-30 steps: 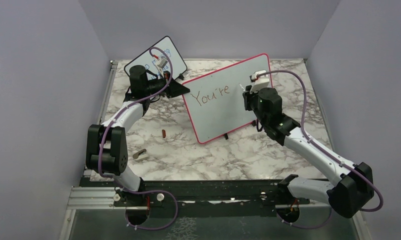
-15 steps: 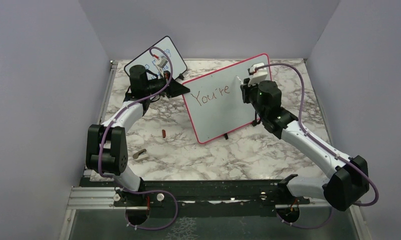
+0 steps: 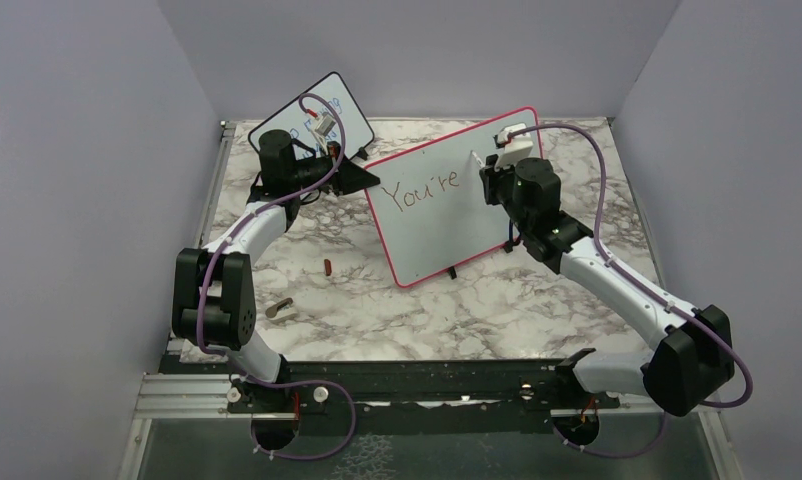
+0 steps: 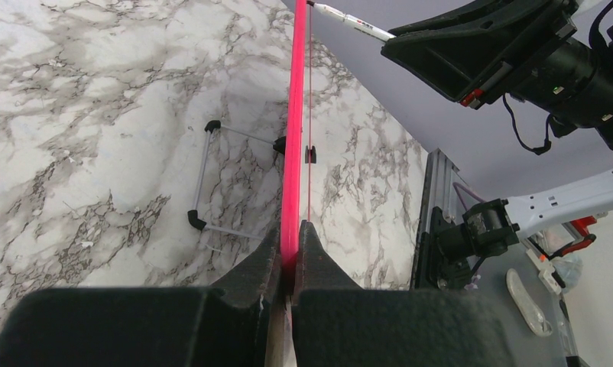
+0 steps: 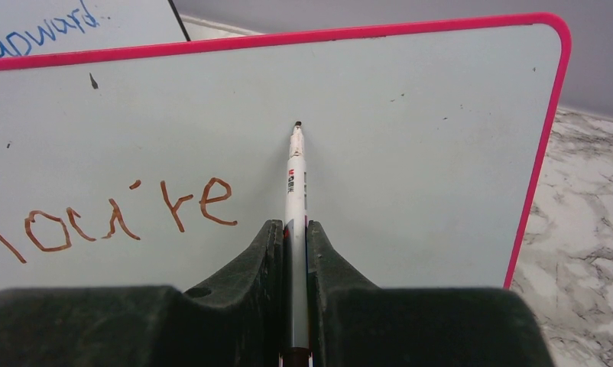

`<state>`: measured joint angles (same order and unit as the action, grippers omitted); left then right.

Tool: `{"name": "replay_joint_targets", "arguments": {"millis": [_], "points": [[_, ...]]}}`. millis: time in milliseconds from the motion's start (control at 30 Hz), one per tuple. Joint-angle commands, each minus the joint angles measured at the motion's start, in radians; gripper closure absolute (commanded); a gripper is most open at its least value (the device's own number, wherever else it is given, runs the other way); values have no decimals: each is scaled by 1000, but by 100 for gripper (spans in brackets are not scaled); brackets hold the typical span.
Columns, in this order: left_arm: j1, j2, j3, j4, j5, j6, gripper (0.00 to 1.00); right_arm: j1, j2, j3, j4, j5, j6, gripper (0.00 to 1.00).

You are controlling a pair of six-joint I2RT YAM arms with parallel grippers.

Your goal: Write a sentence on the whiteboard

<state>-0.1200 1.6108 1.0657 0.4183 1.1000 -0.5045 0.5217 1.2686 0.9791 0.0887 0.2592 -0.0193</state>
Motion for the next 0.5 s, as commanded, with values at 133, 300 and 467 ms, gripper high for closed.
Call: {"name": "replay_joint_targets", "arguments": {"millis": [133,300,467], "points": [[-15,26,7,-29,47,12,100,-8,11,6,-43,-43,16,99],[-16,25,7,-29,48,12,100,-7,2,-9,-84,-50,45,99],[-15,26,6,-29,48,12,100,-8,-9,-22,-125,-61,57,99]]}}
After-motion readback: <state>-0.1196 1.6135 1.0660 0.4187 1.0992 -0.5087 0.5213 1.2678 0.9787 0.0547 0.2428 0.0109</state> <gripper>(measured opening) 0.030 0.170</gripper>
